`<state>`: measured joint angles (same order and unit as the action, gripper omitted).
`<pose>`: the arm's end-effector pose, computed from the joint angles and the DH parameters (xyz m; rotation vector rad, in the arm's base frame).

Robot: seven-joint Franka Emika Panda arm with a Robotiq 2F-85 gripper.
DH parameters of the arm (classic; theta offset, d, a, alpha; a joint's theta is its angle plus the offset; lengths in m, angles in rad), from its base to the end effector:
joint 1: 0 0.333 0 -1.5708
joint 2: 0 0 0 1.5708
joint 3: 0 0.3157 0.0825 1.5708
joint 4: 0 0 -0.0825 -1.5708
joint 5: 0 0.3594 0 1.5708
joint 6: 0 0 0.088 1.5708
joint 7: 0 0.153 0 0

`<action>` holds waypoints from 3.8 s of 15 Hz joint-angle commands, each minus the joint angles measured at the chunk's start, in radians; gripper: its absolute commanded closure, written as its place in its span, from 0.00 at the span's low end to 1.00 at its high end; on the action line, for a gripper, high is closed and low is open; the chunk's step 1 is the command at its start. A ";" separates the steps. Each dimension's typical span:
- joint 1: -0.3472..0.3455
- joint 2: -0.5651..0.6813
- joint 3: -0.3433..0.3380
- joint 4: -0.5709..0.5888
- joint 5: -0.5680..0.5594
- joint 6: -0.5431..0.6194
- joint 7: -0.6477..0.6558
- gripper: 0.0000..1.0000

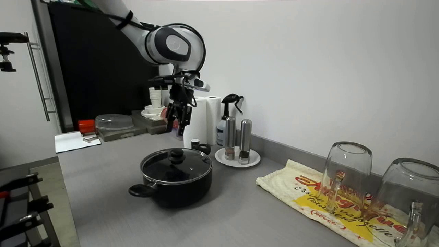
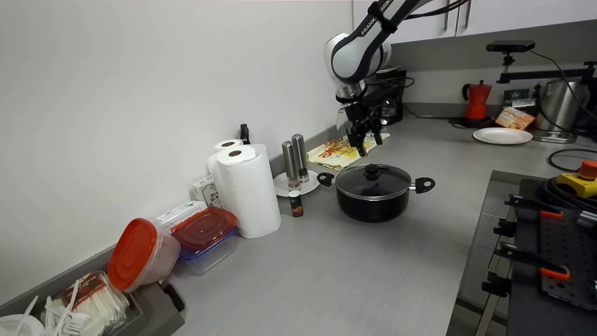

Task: Remove the lid from the black pot

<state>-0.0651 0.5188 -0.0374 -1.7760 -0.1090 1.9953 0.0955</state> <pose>0.5873 -0.0709 0.2187 2.9911 -0.2036 -0.4529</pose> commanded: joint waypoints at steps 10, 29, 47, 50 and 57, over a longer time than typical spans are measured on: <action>-0.004 0.119 -0.017 0.111 0.017 -0.097 -0.031 0.00; 0.013 0.200 -0.027 0.181 0.004 -0.113 -0.005 0.00; 0.013 0.160 -0.027 0.166 0.004 -0.121 -0.018 0.77; 0.017 0.094 -0.036 0.152 -0.005 -0.121 -0.007 0.77; 0.073 -0.085 -0.024 0.150 -0.069 -0.153 0.011 0.77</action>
<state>-0.0352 0.5143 -0.0657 -1.6127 -0.1415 1.8863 0.0945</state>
